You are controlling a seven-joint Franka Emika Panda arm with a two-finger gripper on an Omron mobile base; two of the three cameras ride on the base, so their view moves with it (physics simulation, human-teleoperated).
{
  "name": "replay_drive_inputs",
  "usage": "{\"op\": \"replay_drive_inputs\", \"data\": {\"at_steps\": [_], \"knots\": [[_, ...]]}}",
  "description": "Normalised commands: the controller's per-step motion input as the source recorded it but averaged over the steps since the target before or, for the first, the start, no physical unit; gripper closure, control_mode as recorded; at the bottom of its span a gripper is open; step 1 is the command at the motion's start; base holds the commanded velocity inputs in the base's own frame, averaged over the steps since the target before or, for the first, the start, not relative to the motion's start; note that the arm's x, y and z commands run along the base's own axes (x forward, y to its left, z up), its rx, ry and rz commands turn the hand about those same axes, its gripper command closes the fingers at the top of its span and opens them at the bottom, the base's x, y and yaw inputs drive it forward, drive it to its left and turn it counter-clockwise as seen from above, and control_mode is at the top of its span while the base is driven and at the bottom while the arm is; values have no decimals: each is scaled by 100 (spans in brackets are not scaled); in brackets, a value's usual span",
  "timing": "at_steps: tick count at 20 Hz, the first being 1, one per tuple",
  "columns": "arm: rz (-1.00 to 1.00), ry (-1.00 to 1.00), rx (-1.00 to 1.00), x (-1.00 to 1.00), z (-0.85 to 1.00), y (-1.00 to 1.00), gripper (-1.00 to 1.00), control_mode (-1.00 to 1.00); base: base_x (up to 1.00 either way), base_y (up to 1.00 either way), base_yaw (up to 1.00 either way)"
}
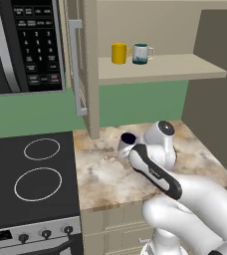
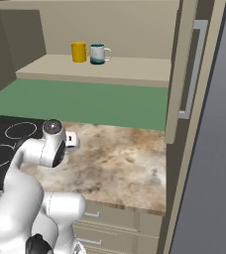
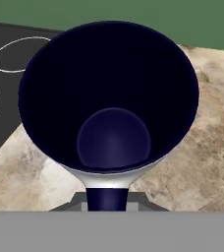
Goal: Pick the mug on the counter and place it in the cabinet with the handle facing the right, like the mugs already inside.
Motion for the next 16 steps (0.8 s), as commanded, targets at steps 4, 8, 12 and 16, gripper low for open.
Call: {"op": "replay_drive_inputs", "data": {"at_steps": [4, 8, 12, 16], "knots": [[39, 5, -1, -1, 72, -4, 100, -100, 0, 0, 0], [35, 18, 0, -1, 71, 2, 100, -100, 0, 0, 0], [36, 16, -4, -9, 57, 9, 100, -100, 0, 0, 0], [30, 1, -13, -28, 38, 6, 100, -100, 0, 0, 0]]}}
